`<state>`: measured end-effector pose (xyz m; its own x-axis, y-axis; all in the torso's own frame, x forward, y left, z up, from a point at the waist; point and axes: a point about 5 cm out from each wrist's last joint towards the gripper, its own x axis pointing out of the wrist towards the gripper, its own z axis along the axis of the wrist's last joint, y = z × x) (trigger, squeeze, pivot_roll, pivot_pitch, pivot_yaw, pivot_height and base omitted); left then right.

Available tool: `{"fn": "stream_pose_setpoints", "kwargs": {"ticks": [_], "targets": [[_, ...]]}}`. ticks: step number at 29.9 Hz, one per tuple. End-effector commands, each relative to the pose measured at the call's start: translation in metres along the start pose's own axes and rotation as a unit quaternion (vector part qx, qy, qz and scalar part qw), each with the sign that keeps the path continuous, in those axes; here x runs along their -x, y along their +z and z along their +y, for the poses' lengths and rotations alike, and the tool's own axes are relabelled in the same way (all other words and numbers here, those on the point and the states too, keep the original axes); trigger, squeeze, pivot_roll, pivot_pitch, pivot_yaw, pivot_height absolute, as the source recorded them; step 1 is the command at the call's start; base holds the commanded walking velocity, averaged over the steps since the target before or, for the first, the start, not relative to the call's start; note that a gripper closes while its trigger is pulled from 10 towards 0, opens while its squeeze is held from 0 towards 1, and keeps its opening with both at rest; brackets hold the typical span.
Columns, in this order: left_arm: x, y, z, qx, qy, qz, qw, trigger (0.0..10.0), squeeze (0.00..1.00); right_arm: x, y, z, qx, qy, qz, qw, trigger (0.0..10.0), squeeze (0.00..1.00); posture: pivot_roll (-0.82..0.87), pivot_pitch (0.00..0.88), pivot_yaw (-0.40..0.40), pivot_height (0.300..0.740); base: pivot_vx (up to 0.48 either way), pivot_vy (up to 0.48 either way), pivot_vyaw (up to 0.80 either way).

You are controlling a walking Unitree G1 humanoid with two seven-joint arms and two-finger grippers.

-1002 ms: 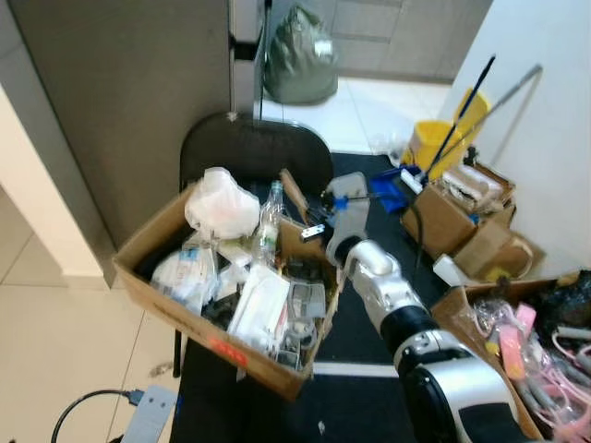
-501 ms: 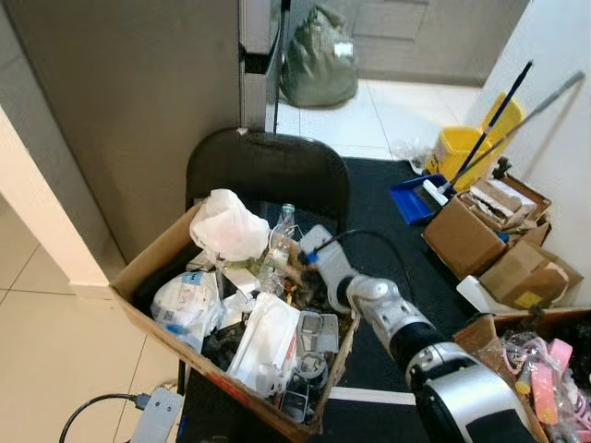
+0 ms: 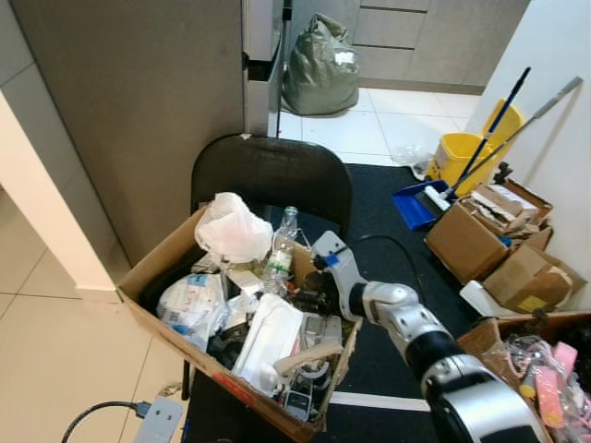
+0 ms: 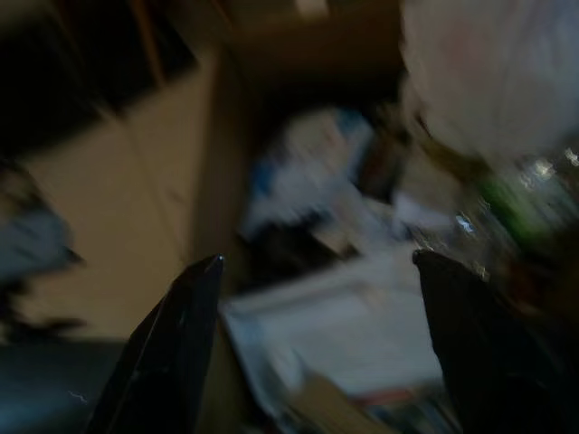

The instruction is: Picking trash to rubbish bin

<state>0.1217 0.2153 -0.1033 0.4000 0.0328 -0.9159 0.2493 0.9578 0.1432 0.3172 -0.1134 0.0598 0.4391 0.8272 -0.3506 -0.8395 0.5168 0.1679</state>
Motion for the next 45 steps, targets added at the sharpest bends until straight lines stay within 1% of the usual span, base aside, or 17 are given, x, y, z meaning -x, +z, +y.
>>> {"fn": "stream_pose_setpoints", "kwargs": {"ticks": [1,5,12,14,17,20,22,24,26,27,30,33,37,41,42,43,45], "targets": [[0.0,-0.003,-0.003,-0.004,-0.006,0.008,1.0,10.0,0.0,0.008,0.006,-0.002,-0.021,0.018,-0.039,0.999,10.0,0.0,0.13,0.0,-0.021,0.74,0.0,0.0,0.0],[0.0,-0.004,-0.004,-0.011,-0.008,0.012,1.0,10.0,0.0,0.014,0.005,0.004,-0.052,0.058,-0.078,0.994,10.0,0.0,0.12,0.0,-0.018,0.74,-0.132,0.0,0.0],[0.0,-0.004,-0.004,-0.018,-0.007,0.014,1.0,10.0,0.0,0.016,-0.01,0.01,-0.069,0.07,-0.059,0.993,10.0,0.0,0.12,0.0,-0.014,0.74,-0.305,0.0,0.0],[0.0,-0.003,-0.003,-0.02,-0.007,0.014,1.0,10.0,0.0,0.019,-0.022,0.009,-0.062,0.052,-0.025,0.996,10.0,0.0,0.12,0.0,-0.014,0.74,-0.324,0.0,0.0],[0.0,-0.003,-0.004,-0.02,-0.007,0.014,1.0,10.0,0.0,0.022,-0.027,0.002,-0.053,0.01,-0.012,0.998,10.0,0.0,0.12,0.0,-0.014,0.74,-0.326,0.0,0.0],[0.0,-0.004,-0.004,-0.02,-0.008,0.014,1.0,10.0,0.0,0.027,-0.029,-0.014,-0.065,-0.088,-0.006,0.994,10.0,0.0,0.12,0.0,-0.013,0.74,-0.322,0.0,0.0],[0.0,-0.004,-0.004,-0.019,-0.008,0.015,1.0,10.0,0.0,0.035,-0.03,-0.029,-0.072,-0.186,0.002,0.98,10.0,0.0,0.12,0.0,-0.013,0.74,-0.311,0.0,0.0],[0.0,-0.004,-0.004,-0.019,-0.009,0.015,1.0,10.0,0.0,0.042,-0.033,-0.038,-0.084,-0.25,0.008,0.965,10.0,0.0,0.12,0.0,-0.013,0.74,-0.3,0.0,0.0],[0.0,-0.004,-0.004,-0.018,-0.009,0.014,1.0,10.0,0.0,0.044,-0.034,-0.04,-0.091,-0.265,0.009,0.96,10.0,0.0,0.12,0.0,-0.013,0.74,-0.3,0.0,0.0],[0.0,-0.004,-0.005,-0.018,-0.009,0.014,1.0,10.0,0.0,0.05,-0.038,-0.044,-0.097,-0.299,0.017,0.949,10.0,0.0,0.12,0.0,-0.013,0.74,0.0,0.0,0.0],[0.0,-0.004,-0.005,-0.017,-0.008,0.013,1.0,10.0,0.0,0.053,-0.044,-0.046,-0.102,-0.322,0.026,0.941,10.0,0.0,0.12,0.0,-0.015,0.74,0.0,0.0,0.0],[0.0,-0.004,-0.005,-0.014,-0.007,0.012,1.0,10.0,0.0,0.056,-0.053,-0.045,-0.109,-0.343,0.044,0.932,10.0,0.0,0.12,0.0,-0.015,0.74,0.0,0.0,0.0],[0.0,-0.003,-0.006,-0.013,-0.009,0.01,1.0,10.0,0.0,0.065,-0.084,-0.038,-0.14,-0.388,0.105,0.905,10.0,0.0,0.12,0.0,-0.015,0.74,0.0,0.0,-0.6],[0.0,-0.003,-0.006,-0.013,-0.009,0.01,1.0,10.0,0.0,0.067,-0.096,-0.034,-0.15,-0.407,0.125,0.892,10.0,0.0,0.12,0.0,-0.015,0.74,0.0,0.0,-0.8],[0.0,-0.003,-0.006,-0.013,-0.01,0.01,1.0,10.0,0.0,0.072,-0.109,-0.028,-0.163,-0.421,0.146,0.88,10.0,0.0,0.11,0.0,-0.016,0.74,0.0,0.0,-0.8],[0.0,-0.003,-0.006,-0.013,-0.01,0.01,1.0,10.0,0.0,0.072,-0.109,-0.028,-0.163,-0.421,0.146,0.88,10.0,0.0,0.11,0.0,-0.016,0.74,0.0,0.0,-0.8],[-0.001,-0.003,-0.007,-0.013,-0.01,0.01,1.0,10.0,0.0,0.081,-0.135,-0.015,-0.189,-0.443,0.19,0.856,10.0,0.0,0.11,0.0,-0.016,0.74,0.0,0.0,-0.8]]}}
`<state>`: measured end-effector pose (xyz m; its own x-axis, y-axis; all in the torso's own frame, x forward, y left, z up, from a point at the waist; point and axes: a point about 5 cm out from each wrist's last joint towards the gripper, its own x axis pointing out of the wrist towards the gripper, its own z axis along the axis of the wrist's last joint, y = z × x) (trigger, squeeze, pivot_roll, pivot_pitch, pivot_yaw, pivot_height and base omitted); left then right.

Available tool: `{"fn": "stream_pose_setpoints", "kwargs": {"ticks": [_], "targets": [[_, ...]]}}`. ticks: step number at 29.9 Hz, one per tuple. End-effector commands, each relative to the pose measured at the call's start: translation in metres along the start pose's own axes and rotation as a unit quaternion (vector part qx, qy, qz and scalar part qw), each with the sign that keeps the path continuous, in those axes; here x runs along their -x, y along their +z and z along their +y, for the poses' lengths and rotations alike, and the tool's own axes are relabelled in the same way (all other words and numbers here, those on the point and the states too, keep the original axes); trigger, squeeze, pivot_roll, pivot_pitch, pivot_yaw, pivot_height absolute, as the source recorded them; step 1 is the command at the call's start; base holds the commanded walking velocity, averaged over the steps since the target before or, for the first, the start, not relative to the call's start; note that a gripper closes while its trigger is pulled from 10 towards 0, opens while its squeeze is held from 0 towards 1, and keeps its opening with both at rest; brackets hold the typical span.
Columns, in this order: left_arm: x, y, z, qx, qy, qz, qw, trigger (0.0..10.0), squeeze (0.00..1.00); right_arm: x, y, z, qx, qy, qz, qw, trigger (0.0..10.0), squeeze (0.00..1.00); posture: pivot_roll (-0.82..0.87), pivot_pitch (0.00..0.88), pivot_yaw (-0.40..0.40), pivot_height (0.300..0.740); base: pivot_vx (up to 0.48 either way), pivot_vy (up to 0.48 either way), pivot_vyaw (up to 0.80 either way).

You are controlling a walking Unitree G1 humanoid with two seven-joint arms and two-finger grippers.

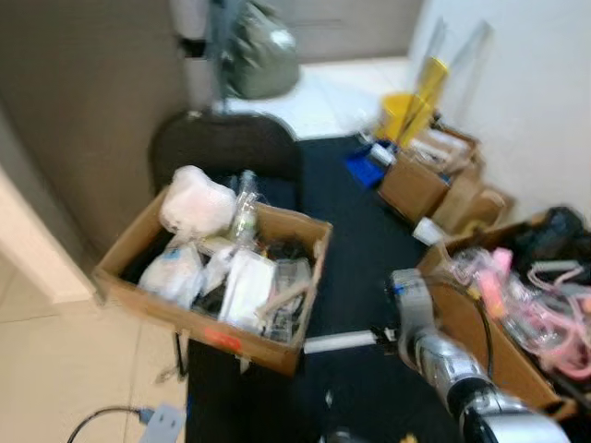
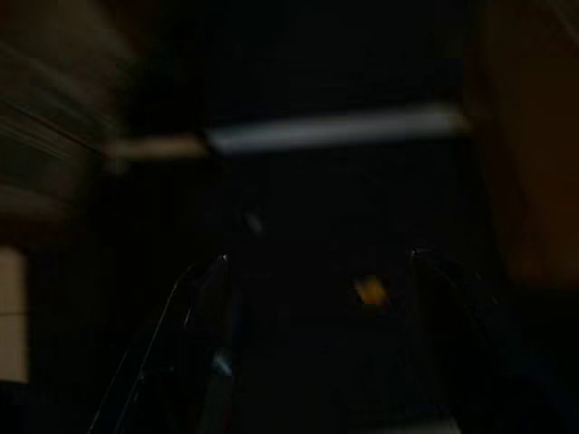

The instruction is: Picking trash to rubbish bin

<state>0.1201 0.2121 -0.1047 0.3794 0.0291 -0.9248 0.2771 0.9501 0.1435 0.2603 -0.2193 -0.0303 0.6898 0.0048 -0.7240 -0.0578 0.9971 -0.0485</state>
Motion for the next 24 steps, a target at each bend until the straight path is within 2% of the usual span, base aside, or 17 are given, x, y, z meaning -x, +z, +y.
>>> {"fn": "stream_pose_setpoints", "kwargs": {"ticks": [1,2,4,6,7,8,9,11,12,15,16,19,24], "targets": [[0.0,-0.002,-0.003,0.001,-0.005,0.0,1.0,10.0,0.0,0.0,-0.013,0.002,-0.005,-0.011,0.026,1.0,10.0,0.0,0.11,0.0,-0.016,0.74,0.0,0.0,-0.8],[0.0,-0.001,-0.004,0.001,-0.005,0.0,1.0,10.0,0.0,0.003,-0.029,0.001,-0.005,-0.023,0.051,0.998,10.0,0.0,0.11,0.0,-0.018,0.74,0.0,0.0,-0.8],[0.0,-0.001,-0.004,0.001,-0.005,0.0,1.0,10.0,0.0,0.003,-0.029,0.001,-0.005,-0.023,0.051,0.998,10.0,0.0,0.11,0.0,-0.018,0.74,0.0,0.0,-0.8],[0.0,-0.001,-0.004,0.0,-0.006,0.0,1.0,10.0,0.0,0.01,-0.062,-0.001,-0.011,-0.043,0.102,0.994,10.0,0.0,0.11,0.0,-0.017,0.74,0.0,0.0,-0.8],[0.0,-0.001,-0.004,0.0,-0.006,0.0,1.0,10.0,0.0,0.01,-0.062,-0.001,-0.011,-0.043,0.102,0.994,10.0,0.0,0.11,0.0,-0.017,0.74,0.0,0.0,-0.8],[0.0,-0.001,-0.005,0.0,-0.006,0.0,1.0,10.0,0.0,0.016,-0.083,0.0,-0.024,-0.052,0.133,0.989,10.0,0.0,0.11,0.0,-0.017,0.74,0.0,0.0,-0.8],[0.0,-0.001,-0.005,0.0,-0.006,0.0,1.0,10.0,0.0,0.016,-0.083,0.0,-0.024,-0.052,0.133,0.989,10.0,0.0,0.11,0.0,-0.017,0.74,0.0,0.0,-0.8],[0.0,0.0,-0.005,-0.003,-0.006,0.0,1.0,10.0,0.0,0.027,-0.114,0.001,-0.029,-0.065,0.178,0.981,10.0,0.0,0.11,0.0,-0.015,0.74,0.0,0.0,-0.8],[0.0,0.0,-0.005,-0.003,-0.006,0.0,1.0,10.0,0.0,0.027,-0.114,0.001,-0.029,-0.065,0.178,0.981,10.0,0.0,0.11,0.0,-0.015,0.74,0.0,0.0,-0.8],[-0.001,0.001,-0.005,-0.01,-0.007,0.0,1.0,10.0,0.0,0.039,-0.143,0.004,0.009,-0.063,0.229,0.971,10.0,0.0,0.11,0.0,-0.012,0.74,0.0,0.0,-0.8],[-0.001,0.001,-0.005,-0.01,-0.007,0.0,1.0,10.0,0.0,0.039,-0.143,0.004,0.009,-0.063,0.229,0.971,10.0,0.0,0.11,0.0,-0.012,0.74,0.0,0.0,-0.8],[-0.001,0.003,-0.006,-0.012,-0.006,-0.001,1.0,10.0,0.0,0.044,-0.153,0.005,0.051,-0.051,0.248,0.966,10.0,0.0,0.11,0.0,-0.02,0.74,0.0,0.0,-0.8],[-0.001,0.005,-0.006,-0.012,-0.007,-0.002,1.0,10.0,0.0,0.044,-0.153,0.005,0.071,-0.047,0.252,0.964,10.0,0.0,0.11,0.0,-0.026,0.74,0.0,0.0,-0.8]]}}
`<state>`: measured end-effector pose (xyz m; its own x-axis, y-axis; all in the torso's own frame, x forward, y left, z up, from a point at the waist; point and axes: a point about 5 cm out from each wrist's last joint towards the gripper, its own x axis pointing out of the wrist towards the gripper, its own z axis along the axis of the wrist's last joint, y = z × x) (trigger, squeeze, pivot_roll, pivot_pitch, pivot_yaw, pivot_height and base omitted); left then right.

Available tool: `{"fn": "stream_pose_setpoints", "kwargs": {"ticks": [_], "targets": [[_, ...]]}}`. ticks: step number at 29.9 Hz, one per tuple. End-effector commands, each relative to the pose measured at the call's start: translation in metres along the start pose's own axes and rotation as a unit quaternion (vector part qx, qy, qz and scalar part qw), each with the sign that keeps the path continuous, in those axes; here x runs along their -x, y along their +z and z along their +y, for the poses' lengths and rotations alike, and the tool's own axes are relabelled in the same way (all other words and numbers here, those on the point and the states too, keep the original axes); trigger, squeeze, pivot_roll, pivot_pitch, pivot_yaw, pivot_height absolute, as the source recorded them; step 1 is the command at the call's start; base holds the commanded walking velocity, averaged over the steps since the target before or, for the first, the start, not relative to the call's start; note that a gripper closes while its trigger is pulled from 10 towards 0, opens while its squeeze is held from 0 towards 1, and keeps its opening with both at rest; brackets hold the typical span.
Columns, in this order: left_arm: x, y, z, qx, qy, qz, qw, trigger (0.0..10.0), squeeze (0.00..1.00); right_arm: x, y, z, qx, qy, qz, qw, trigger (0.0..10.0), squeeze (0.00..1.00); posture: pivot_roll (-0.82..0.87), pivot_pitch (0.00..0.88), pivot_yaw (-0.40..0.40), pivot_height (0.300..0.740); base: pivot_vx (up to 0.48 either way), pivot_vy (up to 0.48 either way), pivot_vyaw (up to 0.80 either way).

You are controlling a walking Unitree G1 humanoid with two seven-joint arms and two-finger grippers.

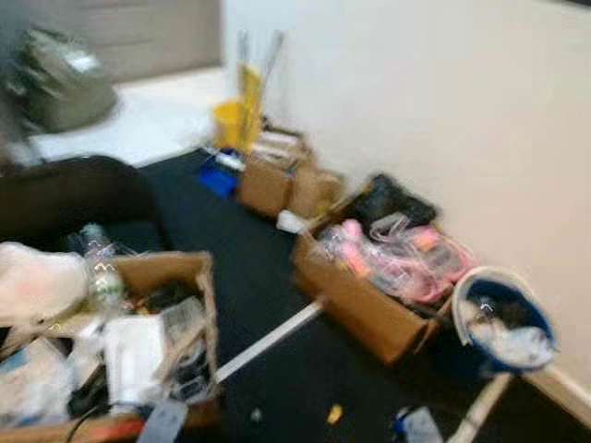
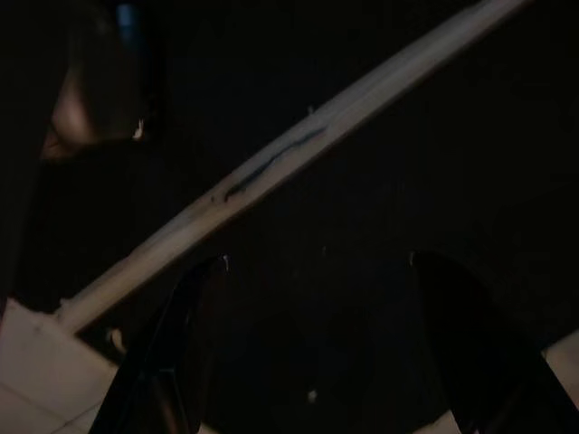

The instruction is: Picking trash to rubbish bin

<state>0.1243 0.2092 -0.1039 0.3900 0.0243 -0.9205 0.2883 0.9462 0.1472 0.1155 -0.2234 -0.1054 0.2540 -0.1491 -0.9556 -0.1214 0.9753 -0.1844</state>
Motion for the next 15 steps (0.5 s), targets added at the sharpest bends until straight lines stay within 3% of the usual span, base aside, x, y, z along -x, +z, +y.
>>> {"fn": "stream_pose_setpoints", "kwargs": {"ticks": [1,10,15], "targets": [[-0.0006,-0.0001,-0.0044,-0.005,-0.006,0.004,1.0,10.0,0.0,0.0002,0.0036,-0.0033,0.013,-0.005,-0.003,1.0,10.0,0.0,0.11,0.0,-0.026,0.74,0.0,0.0,-0.8],[-0.0006,-0.0012,-0.0055,-0.002,-0.007,0.008,1.0,10.0,0.0,0.0003,0.0073,-0.0027,0.035,0.001,-0.012,0.999,10.0,0.0,0.11,0.0,-0.03,0.74,0.0,0.0,-0.8],[-0.0004,-0.0042,-0.0064,0.004,-0.01,0.016,1.0,10.0,0.0,0.0003,0.0081,-0.0011,0.039,0.007,-0.015,0.999,10.0,0.0,0.12,0.0,-0.032,0.74,0.0,0.0,0.0]]}}
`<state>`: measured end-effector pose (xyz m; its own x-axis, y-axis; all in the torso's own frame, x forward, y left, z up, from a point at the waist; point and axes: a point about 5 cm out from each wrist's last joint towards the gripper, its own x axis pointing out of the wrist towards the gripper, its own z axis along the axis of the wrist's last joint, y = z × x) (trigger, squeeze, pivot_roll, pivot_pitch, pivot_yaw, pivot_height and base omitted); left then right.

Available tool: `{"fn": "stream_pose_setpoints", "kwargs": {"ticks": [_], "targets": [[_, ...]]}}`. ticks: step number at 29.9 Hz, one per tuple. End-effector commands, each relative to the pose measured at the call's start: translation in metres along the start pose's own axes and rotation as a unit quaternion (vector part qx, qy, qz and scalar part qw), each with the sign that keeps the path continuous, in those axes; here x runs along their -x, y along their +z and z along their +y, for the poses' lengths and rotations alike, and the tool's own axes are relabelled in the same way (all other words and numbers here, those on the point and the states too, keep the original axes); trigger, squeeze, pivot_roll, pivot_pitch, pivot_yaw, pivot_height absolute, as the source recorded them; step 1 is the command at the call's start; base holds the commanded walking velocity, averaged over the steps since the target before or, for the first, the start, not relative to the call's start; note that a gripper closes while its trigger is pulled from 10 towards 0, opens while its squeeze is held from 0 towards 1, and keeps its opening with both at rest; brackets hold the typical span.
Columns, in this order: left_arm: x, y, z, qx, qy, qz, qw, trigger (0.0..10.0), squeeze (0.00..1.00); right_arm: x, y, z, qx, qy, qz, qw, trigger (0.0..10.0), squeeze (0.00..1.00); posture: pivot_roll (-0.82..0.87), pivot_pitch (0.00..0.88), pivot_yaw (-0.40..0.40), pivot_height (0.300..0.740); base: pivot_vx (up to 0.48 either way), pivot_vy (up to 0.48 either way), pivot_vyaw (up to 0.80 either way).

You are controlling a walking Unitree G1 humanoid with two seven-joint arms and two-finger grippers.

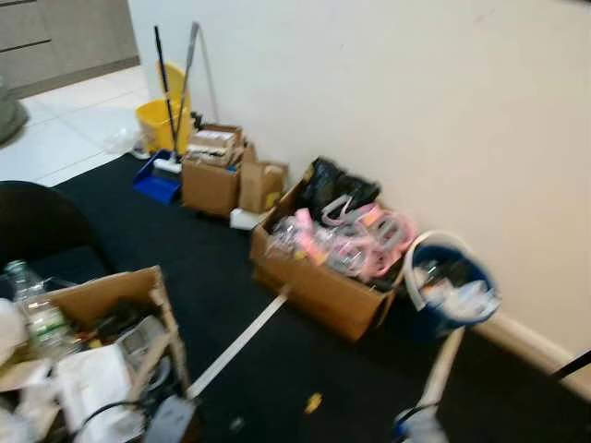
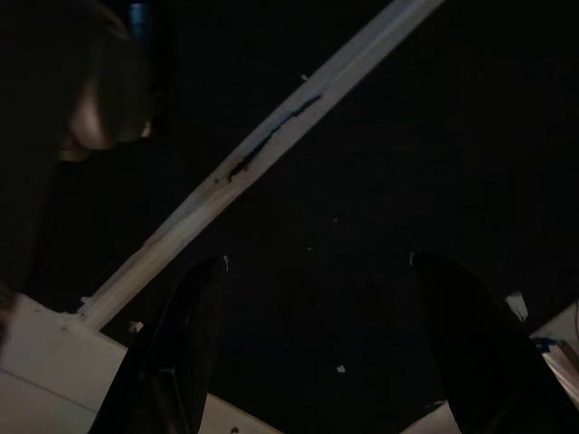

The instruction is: Picking trash to rubbish bin

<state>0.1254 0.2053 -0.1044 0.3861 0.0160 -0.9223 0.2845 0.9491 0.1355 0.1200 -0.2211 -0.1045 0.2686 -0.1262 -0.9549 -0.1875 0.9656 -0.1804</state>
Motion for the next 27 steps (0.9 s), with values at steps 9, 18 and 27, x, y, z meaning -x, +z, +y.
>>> {"fn": "stream_pose_setpoints", "kwargs": {"ticks": [9,18,27], "targets": [[0.001,-0.014,-0.004,0.011,-0.006,0.031,0.999,10.0,0.0,0.0,-0.003,0.001,0.016,0.002,0.004,1.0,10.0,0.0,0.12,0.0,-0.028,0.74,0.0,0.0,0.0],[0.003,-0.022,-0.001,0.012,0.004,0.044,0.999,10.0,0.0,0.0,-0.006,0.003,0.017,0.005,0.006,1.0,10.0,0.0,0.12,0.0,-0.021,0.74,-0.285,0.0,0.0],[0.004,-0.027,0.002,0.021,0.012,0.048,0.999,10.0,0.0,0.0,-0.008,0.004,0.021,0.005,0.008,1.0,10.0,0.0,0.12,0.0,-0.023,0.74,-0.32,0.0,0.0]]}}
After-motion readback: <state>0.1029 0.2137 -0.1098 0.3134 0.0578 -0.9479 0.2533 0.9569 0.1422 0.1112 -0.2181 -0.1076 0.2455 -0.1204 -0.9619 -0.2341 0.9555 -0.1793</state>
